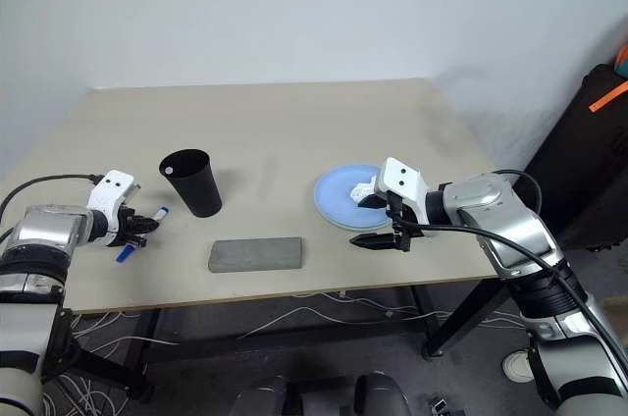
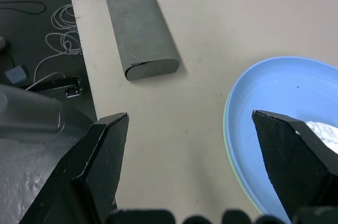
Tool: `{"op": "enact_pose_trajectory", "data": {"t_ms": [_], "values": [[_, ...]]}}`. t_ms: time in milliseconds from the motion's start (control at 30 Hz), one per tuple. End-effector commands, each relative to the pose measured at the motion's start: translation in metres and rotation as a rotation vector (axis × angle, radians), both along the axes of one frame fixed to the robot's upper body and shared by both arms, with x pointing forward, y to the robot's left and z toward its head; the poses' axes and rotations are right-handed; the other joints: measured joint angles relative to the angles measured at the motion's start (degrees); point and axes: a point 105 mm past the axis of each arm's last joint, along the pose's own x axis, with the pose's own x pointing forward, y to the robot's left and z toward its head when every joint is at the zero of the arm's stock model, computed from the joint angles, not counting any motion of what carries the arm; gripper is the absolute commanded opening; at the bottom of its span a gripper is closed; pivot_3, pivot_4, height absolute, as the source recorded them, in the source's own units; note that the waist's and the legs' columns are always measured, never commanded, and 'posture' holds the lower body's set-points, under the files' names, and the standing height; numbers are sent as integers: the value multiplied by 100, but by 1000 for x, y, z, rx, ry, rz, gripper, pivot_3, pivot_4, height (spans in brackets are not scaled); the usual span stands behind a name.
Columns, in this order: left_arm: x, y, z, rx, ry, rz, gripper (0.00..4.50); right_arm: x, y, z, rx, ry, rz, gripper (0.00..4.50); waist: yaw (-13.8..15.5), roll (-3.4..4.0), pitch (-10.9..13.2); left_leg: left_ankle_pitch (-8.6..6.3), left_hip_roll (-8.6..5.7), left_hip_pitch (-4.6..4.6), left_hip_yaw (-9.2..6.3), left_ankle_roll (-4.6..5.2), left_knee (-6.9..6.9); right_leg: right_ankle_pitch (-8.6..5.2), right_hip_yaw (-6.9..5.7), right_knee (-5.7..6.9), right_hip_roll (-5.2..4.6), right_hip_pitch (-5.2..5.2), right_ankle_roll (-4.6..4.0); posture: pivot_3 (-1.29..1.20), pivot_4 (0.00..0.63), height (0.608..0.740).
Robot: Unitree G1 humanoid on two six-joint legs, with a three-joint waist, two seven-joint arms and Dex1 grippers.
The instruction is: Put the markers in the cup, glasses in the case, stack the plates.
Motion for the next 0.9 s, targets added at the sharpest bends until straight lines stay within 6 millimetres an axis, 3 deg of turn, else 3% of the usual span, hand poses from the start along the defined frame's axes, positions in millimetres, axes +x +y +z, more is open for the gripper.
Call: {"op": "enact_pose_trajectory", "data": {"t_ms": [33, 167, 267, 367, 433, 533, 700, 900], "values": [[14, 23, 49, 50, -173, 63, 121, 4, 0, 16, 13, -65, 4, 4060, 1, -11, 6, 0, 2, -2, 1, -1, 0, 0, -3, 1, 0, -4, 0, 0, 0, 737], [42, 19, 121, -36, -524, 105, 121, 4, 0, 16, 13, -66, 6, 4060, 50, -47, 18, 2, 3, -25, -7, -4, 4, 0, -12, 2, -2, -19, -1, 0, 0, 737], [56, -1, 172, -160, -789, 77, 121, 4, 1, 18, 16, -67, 8, 4060, 55, -47, 17, -5, 0, -39, -7, 10, 6, 2, -10, -3, -20, -25, -1, 0, 0, 737], [60, -30, 197, -301, -922, -16, 121, 4, 1, 18, 16, -66, 9, 4060, 49, -46, 17, -14, -12, -40, 3, 24, 15, 4, -6, -5, -25, -18, 4, 0, 0, 737], [60, -45, 202, -389, -948, -63, 121, 4, 0, 18, 15, -65, 8, 4060, 28, -47, 17, -13, -26, -41, 9, 22, 27, 6, -6, -6, -20, -12, 7, 0, 0, 737], [59, -73, 192, -460, -934, -163, 121, 5, -2, 18, 11, -65, 3, 4060, -6, -48, 17, -3, -23, -39, 30, -2, 35, 7, -7, -6, -8, -2, 9, 0, 0, 737], [58, -93, 170, -487, -893, -225, 121, 5, -4, 19, 9, -68, -5, 4060, -115, -48, 17, -16, -9, -13, 25, 13, 31, 6, -10, -1, 3, 17, 8, 0, 0, 737], [54, -102, 155, -449, -872, -276, 121, 8, -12, 21, 2, -53, -40, 4060, -114, -48, 17, -7, -5, -2, 0, 3, 32, 7, -10, 6, 2, 23, -4, 0, 0, 737]]}}
